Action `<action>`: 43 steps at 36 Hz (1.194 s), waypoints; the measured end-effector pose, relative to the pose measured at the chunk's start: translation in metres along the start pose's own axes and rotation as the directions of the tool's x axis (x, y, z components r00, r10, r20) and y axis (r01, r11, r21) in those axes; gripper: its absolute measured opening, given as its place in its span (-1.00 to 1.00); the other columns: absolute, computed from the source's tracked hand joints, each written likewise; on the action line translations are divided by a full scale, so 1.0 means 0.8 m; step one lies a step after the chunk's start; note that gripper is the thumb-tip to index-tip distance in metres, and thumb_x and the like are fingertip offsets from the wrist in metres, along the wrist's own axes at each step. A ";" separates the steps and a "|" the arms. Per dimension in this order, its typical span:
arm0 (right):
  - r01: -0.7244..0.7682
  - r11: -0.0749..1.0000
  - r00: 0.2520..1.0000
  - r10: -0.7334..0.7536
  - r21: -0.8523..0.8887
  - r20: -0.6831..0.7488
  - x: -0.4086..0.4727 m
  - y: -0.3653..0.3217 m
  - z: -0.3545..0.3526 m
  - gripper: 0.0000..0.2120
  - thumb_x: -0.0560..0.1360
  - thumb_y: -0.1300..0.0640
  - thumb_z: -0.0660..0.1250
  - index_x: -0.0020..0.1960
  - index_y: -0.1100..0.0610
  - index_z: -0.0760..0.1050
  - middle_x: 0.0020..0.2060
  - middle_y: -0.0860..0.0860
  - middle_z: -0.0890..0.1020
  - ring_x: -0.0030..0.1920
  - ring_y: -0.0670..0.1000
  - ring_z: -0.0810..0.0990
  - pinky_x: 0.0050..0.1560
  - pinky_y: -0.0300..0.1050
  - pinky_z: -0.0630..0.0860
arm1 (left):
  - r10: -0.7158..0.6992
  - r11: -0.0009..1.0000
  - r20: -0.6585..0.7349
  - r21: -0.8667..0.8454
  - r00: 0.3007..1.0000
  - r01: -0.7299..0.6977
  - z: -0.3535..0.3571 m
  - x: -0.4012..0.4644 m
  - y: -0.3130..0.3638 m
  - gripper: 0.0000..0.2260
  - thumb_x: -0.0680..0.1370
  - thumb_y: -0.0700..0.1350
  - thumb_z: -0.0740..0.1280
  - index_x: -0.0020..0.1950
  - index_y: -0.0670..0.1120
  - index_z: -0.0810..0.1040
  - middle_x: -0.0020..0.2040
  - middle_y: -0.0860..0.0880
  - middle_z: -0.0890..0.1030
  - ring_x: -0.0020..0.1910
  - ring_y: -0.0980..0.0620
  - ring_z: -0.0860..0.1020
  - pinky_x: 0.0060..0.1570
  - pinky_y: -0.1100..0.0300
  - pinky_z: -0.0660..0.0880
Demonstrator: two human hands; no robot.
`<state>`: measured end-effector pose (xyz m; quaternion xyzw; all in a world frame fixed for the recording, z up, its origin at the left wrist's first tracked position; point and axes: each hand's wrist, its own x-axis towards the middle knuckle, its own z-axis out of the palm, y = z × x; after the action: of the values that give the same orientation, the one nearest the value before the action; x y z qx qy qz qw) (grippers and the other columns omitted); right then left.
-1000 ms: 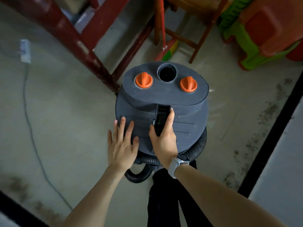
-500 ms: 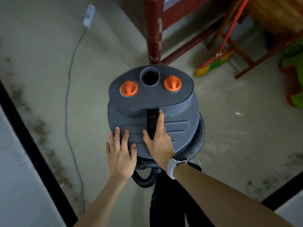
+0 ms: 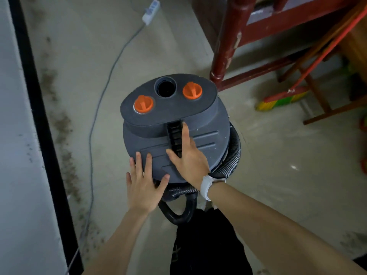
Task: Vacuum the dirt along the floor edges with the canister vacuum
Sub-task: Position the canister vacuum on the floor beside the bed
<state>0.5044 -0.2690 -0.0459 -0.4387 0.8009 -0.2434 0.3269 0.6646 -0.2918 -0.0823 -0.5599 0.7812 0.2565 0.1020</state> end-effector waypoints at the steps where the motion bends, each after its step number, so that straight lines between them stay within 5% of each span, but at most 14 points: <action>1: 0.040 0.998 0.999 -0.041 -0.057 -0.020 0.000 0.003 -0.007 -0.25 0.58 -0.12 0.22 0.59 0.09 -0.11 0.31 0.16 0.39 0.14 0.22 0.52 -0.03 0.09 0.52 | 0.004 1.000 0.013 0.009 1.000 -0.004 -0.002 0.000 0.000 -0.11 0.33 0.46 -0.11 0.58 0.05 -0.08 0.58 -0.04 -0.16 0.55 -0.08 -0.21 0.48 -0.17 -0.01; 5: 0.212 0.917 0.948 -0.277 -0.339 -0.156 0.006 0.030 -0.043 -0.30 0.49 -0.17 0.18 0.53 0.12 0.12 0.22 0.22 0.45 0.17 0.23 0.43 0.06 0.23 0.52 | 0.026 0.996 0.051 0.088 0.998 -0.030 -0.008 0.001 0.000 -0.03 0.27 0.52 -0.05 0.58 0.05 -0.09 0.58 -0.07 -0.16 0.55 -0.09 -0.20 0.45 -0.22 -0.04; 10: 0.252 0.823 0.960 -0.279 -0.509 0.024 0.051 0.053 -0.086 -0.31 0.50 -0.21 0.13 0.56 0.03 0.12 0.49 0.30 0.21 0.49 0.37 0.14 0.35 0.47 0.11 | 0.067 0.988 0.051 0.133 0.996 -0.073 -0.017 0.015 0.007 -0.01 0.32 0.42 0.32 0.57 0.03 -0.04 0.57 -0.12 -0.16 0.55 -0.14 -0.19 0.45 -0.23 -0.10; 15: 0.321 0.789 0.935 -0.354 -0.524 0.041 0.086 0.054 -0.085 -0.55 0.56 -0.01 0.09 0.36 0.08 0.50 0.33 0.39 0.42 0.34 0.49 0.35 0.25 0.40 0.36 | 0.042 0.984 0.103 0.170 0.994 -0.060 -0.029 0.019 0.015 -0.03 0.37 0.36 0.33 0.57 0.05 -0.14 0.56 -0.15 -0.26 0.54 -0.16 -0.26 0.49 -0.10 -0.19; 19: 0.275 0.835 0.942 -0.333 -0.477 -0.040 0.098 0.046 -0.079 -0.60 0.55 0.09 0.12 0.31 0.11 0.54 0.31 0.42 0.43 0.31 0.54 0.34 0.18 0.40 0.42 | -0.008 0.982 0.134 0.191 0.991 -0.018 -0.036 0.028 0.022 -0.03 0.38 0.38 0.30 0.56 0.10 -0.22 0.55 -0.12 -0.32 0.53 -0.12 -0.31 0.47 -0.10 -0.23; 25: 0.301 0.833 0.939 -0.344 -0.464 -0.007 0.132 0.037 -0.084 -0.52 0.51 0.30 0.35 0.42 0.13 0.43 0.39 0.46 0.28 0.40 0.55 0.17 0.36 0.42 0.14 | -0.006 0.980 0.109 0.199 0.994 -0.016 -0.050 0.057 0.020 -0.01 0.37 0.40 0.30 0.52 0.12 -0.29 0.48 -0.06 -0.41 0.50 -0.07 -0.35 0.47 -0.16 -0.20; 30: 0.309 0.860 0.951 -0.288 -0.406 0.114 0.156 0.016 -0.090 -0.49 0.64 0.27 0.15 0.55 0.04 0.16 0.52 0.36 -0.04 0.53 0.35 -0.17 0.48 0.20 -0.23 | -0.022 0.989 0.077 0.146 0.997 0.011 -0.073 0.088 0.006 0.03 0.33 0.39 0.33 0.52 0.07 -0.26 0.55 -0.08 -0.29 0.55 -0.14 -0.19 0.47 -0.16 -0.14; 35: 0.313 0.875 0.949 -0.278 -0.369 0.146 0.186 -0.011 -0.080 -0.47 0.64 0.27 0.12 0.56 0.01 0.11 0.52 0.36 -0.11 0.53 0.33 -0.25 0.49 0.20 -0.25 | 0.011 0.992 0.023 0.122 1.000 -0.014 -0.101 0.122 -0.024 0.04 0.21 0.49 0.20 0.55 -0.03 0.11 0.56 -0.17 -0.01 0.54 -0.17 -0.02 0.42 -0.28 0.07; 39: 0.297 0.882 0.954 -0.261 -0.366 0.145 0.219 -0.038 -0.071 -0.47 0.64 0.25 0.11 0.57 -0.01 0.09 0.52 0.34 -0.13 0.53 0.31 -0.25 0.49 0.20 -0.26 | 0.053 0.995 0.011 0.082 0.999 -0.054 -0.121 0.160 -0.051 0.11 0.17 0.62 -0.02 0.55 -0.04 0.12 0.56 -0.19 0.01 0.54 -0.18 0.01 0.39 -0.28 0.12; 43: 0.302 0.881 0.953 -0.262 -0.365 0.154 0.255 -0.062 -0.062 -0.47 0.64 0.24 0.10 0.56 -0.02 0.10 0.52 0.34 -0.12 0.53 0.31 -0.24 0.49 0.21 -0.24 | 0.020 0.996 0.044 0.089 0.999 -0.024 -0.149 0.195 -0.060 0.06 0.25 0.43 0.33 0.58 -0.01 -0.04 0.57 -0.12 -0.17 0.56 -0.09 -0.15 0.48 -0.15 0.01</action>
<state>0.4133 -0.4647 -0.0426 -0.6177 0.7431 -0.1044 0.2352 0.6698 -0.4930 -0.0649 -0.5405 0.7956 0.2343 0.1410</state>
